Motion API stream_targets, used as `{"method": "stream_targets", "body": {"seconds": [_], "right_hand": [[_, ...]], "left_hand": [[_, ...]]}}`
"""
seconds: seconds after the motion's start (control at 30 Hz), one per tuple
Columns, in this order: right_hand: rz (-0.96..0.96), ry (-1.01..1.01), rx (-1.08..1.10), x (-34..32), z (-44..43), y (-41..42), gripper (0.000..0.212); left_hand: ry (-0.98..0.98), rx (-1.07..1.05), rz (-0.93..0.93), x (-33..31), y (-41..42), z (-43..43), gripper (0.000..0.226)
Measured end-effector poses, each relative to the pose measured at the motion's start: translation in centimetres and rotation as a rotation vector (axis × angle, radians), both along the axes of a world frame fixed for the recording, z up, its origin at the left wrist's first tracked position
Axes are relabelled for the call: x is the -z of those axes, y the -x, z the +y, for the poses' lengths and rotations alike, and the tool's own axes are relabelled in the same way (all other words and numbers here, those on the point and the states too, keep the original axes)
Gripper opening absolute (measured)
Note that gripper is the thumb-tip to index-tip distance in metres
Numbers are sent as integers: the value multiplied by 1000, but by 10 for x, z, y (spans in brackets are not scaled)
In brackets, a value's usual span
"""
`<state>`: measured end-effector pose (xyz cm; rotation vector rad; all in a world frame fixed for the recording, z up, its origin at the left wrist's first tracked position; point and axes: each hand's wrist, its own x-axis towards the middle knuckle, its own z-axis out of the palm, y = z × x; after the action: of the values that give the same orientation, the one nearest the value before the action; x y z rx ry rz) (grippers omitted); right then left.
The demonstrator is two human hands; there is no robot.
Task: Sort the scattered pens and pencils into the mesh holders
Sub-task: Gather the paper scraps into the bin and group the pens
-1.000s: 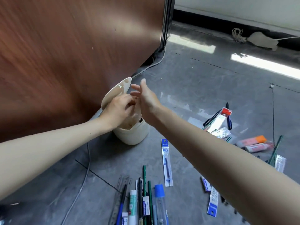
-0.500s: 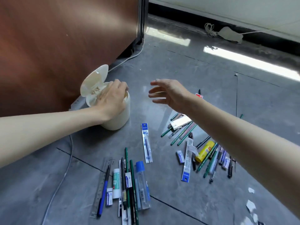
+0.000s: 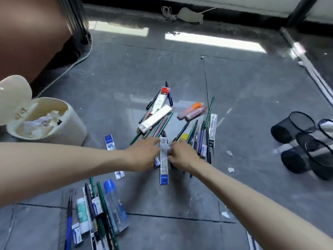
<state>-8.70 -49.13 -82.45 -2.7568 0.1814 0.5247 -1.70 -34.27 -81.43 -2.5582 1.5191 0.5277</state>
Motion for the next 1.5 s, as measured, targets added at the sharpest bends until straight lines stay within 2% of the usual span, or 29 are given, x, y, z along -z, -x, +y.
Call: {"method": "stream_targets", "body": {"seconds": [0.07, 0.13, 0.2, 0.27, 0.33, 0.47, 0.6, 0.7, 0.83, 1.0, 1.07, 1.17, 1.23, 1.3, 1.4, 1.5], "right_hand": [[-65, 1, -11, 4, 4, 8, 27], [-207, -101, 46, 4, 0, 17, 29], [-352, -218, 168, 1, -8, 22, 31], [-422, -277, 337, -2, -28, 34, 32], [-430, -271, 469, 1, -56, 53, 28], [-296, -82, 620, 17, -111, 95, 26], [-185, -19, 485, 29, -130, 120, 28], [-247, -77, 365, 30, -132, 145, 24], [-149, -114, 293, 29, -145, 184, 61], [-23, -51, 236, 29, -159, 219, 84], [21, -4, 186, 32, -161, 230, 85], [1, -7, 236, 37, -158, 236, 72], [-35, -36, 281, 40, -154, 229, 62], [-55, -44, 300, 41, -152, 219, 53], [-60, -11, 299, 40, -154, 213, 41], [-66, 7, 302, 39, -159, 217, 36]], "left_hand": [[-18, -4, -50, 5, 12, -12, 33], [-6, -44, -108, 9, 24, -29, 36], [25, -123, -126, 7, 31, -43, 37], [46, -102, -115, 0, 37, -63, 25], [91, -16, -60, -6, 41, -85, 14], [111, 149, 185, -11, 57, -132, 32], [40, 170, 326, 0, 69, -176, 32], [40, 216, 347, 12, 72, -199, 51], [62, 233, 403, 27, 77, -205, 50], [29, 361, 532, 39, 88, -179, 67], [-19, 431, 601, 42, 96, -164, 74], [-75, 486, 717, 37, 107, -143, 75], [-19, 478, 683, 39, 104, -135, 75], [22, 534, 524, 46, 96, -130, 73], [-29, 586, 268, 59, 93, -127, 100], [-16, 538, 224, 70, 104, -132, 120]]}}
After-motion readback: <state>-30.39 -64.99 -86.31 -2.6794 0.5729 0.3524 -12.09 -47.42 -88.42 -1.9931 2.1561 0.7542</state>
